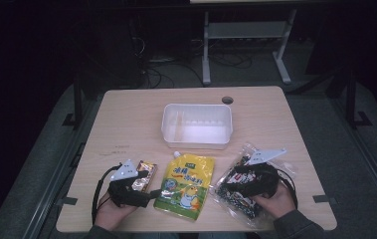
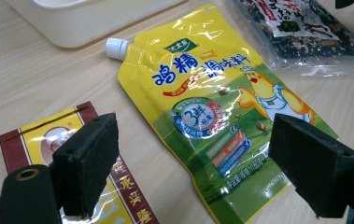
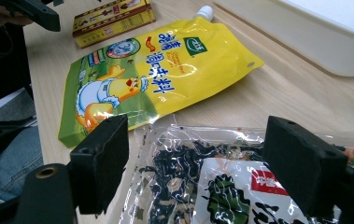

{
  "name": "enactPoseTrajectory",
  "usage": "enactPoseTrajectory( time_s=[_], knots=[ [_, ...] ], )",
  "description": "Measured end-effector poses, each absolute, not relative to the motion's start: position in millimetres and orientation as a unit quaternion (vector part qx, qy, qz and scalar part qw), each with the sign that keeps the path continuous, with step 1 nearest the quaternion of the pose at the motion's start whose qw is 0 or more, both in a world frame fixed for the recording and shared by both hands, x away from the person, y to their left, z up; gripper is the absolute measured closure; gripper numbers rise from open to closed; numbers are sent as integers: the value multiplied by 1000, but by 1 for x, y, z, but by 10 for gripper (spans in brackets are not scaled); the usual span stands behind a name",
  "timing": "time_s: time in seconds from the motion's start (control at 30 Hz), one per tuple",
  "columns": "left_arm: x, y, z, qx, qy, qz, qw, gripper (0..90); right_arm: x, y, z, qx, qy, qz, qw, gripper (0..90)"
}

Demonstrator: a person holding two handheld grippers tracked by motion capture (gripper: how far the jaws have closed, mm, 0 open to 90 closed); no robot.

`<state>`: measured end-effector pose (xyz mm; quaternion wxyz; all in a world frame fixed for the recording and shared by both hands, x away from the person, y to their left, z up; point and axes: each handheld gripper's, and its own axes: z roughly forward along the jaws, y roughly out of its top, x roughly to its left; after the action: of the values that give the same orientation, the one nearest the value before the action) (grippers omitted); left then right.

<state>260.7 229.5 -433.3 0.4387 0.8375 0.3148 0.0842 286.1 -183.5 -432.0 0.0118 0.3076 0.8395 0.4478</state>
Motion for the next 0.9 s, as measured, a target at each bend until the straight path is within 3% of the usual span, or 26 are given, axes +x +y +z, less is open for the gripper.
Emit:
enactPoseTrajectory(
  time_s=[0.9],
  knots=[
    [266, 211, -431, 849, 296, 78, 431, 158, 288, -201, -424, 330, 833, 443, 29, 197]
  ],
)
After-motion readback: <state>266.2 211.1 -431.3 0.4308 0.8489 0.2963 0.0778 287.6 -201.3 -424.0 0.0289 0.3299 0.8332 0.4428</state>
